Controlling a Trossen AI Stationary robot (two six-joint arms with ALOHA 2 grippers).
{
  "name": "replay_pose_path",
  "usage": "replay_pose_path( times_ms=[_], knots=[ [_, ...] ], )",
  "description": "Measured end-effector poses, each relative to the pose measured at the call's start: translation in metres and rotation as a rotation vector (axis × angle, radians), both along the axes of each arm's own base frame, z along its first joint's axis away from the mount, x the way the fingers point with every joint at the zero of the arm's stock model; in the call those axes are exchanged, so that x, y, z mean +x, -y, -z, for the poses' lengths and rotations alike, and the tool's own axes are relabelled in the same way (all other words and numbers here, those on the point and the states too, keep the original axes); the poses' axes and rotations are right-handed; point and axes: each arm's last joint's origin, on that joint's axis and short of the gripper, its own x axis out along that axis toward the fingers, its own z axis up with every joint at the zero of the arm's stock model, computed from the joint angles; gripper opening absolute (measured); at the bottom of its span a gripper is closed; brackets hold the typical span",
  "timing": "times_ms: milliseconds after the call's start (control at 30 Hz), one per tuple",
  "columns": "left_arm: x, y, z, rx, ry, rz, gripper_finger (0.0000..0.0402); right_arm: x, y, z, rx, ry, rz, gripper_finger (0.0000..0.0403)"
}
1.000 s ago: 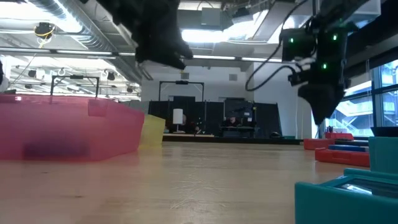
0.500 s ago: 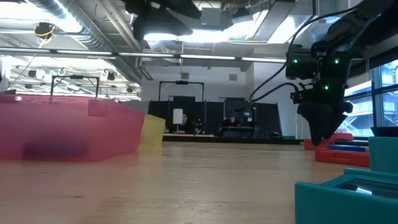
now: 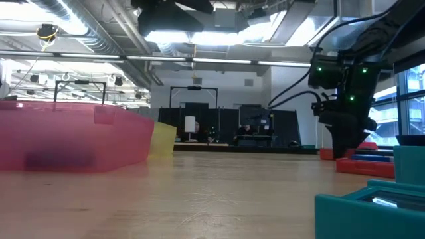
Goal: Pick & Place Office items
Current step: Put the red charger adapter into the yellow bin
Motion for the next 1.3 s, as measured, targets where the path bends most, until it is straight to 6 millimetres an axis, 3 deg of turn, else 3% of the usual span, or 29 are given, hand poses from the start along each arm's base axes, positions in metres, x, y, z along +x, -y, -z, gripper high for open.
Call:
replay_pose_path(
  times_ms=[67, 267, 533, 767, 933, 1100, 1300],
  knots=[
    [0.000, 0.000, 0.000, -0.001, 0.003, 0.000, 0.0207, 0.000, 0.000, 0.000, 0.002, 0.003, -0.003, 0.0214],
    [0.000, -0.001, 0.000, 0.008, 0.002, -0.001, 0.0207, 0.006, 0.001, -0.002, -0.012, 0.043, -0.052, 0.0214],
    [0.002, -0.009, -0.002, 0.021, 0.025, -0.095, 0.0208, 0.051, -0.006, -0.043, -0.165, 0.235, -0.305, 0.0214],
    [0.009, -0.033, -0.001, -0.150, 0.081, -0.192, 0.0208, 0.090, -0.034, -0.094, -0.551, 0.262, -0.619, 0.0223],
    [0.013, -0.049, -0.002, -0.187, 0.102, -0.232, 0.0208, 0.106, -0.059, -0.125, -0.795, 0.226, -0.770, 0.0222],
    [0.017, -0.060, -0.006, -0.232, 0.155, -0.227, 0.0218, 0.111, -0.083, -0.140, -0.893, 0.214, -0.857, 0.0221],
    [0.023, -0.071, -0.015, -0.296, 0.243, -0.156, 0.0247, 0.111, -0.099, -0.142, -0.928, 0.205, -0.947, 0.0221]
  ],
)
